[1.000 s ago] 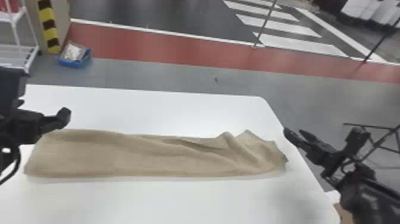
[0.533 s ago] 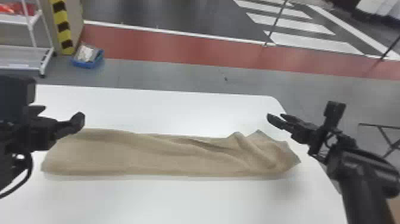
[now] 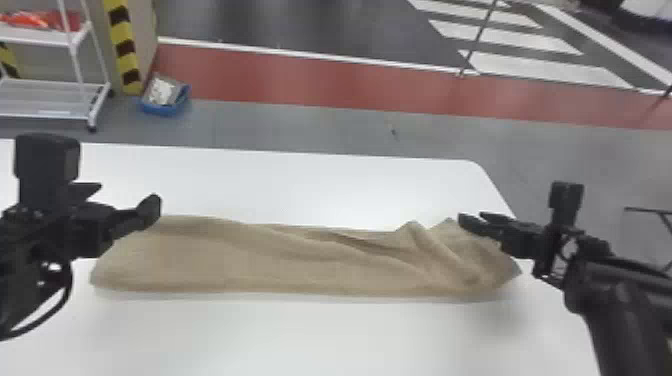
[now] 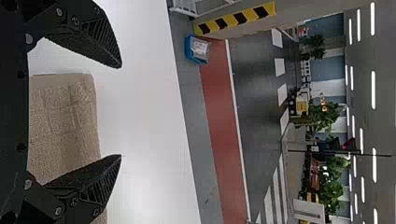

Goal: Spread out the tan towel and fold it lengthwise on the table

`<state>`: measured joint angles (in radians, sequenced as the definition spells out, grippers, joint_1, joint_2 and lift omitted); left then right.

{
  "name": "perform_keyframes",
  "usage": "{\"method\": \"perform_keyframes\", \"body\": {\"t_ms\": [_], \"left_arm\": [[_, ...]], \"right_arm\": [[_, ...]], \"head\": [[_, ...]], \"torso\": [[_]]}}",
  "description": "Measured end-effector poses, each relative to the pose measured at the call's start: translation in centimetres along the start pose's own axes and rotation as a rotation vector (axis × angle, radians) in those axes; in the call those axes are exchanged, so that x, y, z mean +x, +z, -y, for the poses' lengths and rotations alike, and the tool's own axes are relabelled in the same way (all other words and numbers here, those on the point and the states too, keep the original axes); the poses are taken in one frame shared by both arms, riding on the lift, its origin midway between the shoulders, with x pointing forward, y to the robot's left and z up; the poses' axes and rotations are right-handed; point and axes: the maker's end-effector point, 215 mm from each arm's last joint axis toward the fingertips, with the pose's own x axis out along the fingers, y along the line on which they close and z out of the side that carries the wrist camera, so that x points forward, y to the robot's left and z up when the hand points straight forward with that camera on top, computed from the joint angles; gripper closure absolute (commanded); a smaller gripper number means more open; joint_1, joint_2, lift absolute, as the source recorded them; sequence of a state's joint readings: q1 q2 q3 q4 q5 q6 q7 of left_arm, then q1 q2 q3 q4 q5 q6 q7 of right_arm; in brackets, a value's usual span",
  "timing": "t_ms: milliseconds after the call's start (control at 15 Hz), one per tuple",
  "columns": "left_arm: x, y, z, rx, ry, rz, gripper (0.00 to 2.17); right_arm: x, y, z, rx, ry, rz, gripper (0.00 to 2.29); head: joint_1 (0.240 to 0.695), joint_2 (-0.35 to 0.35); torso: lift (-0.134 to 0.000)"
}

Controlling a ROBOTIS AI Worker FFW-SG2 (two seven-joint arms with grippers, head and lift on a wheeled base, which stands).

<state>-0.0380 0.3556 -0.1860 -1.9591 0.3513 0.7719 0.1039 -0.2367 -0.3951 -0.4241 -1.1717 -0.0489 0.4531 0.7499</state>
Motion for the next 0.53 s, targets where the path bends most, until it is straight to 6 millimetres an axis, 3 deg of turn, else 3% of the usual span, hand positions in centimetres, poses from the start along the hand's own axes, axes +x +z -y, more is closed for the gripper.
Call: {"method": "perform_keyframes", "body": {"t_ms": [67, 533], "left_arm": [[0.1, 0.1, 0.3, -0.002, -0.007, 0.007, 0.23], [0.5, 0.1, 2.7, 0.001, -0.053, 0.033, 0.23]], "right_arm": [[0.0, -0.3, 0.2, -0.003, -0.004, -0.003, 0.50], [1.2, -1.0, -1.1, -0.015, 0.019, -0.027, 0.59]], "head": [[0.695, -0.279], [0.695, -0.289]], "torso": [[-0.124], [-0.124]]}}
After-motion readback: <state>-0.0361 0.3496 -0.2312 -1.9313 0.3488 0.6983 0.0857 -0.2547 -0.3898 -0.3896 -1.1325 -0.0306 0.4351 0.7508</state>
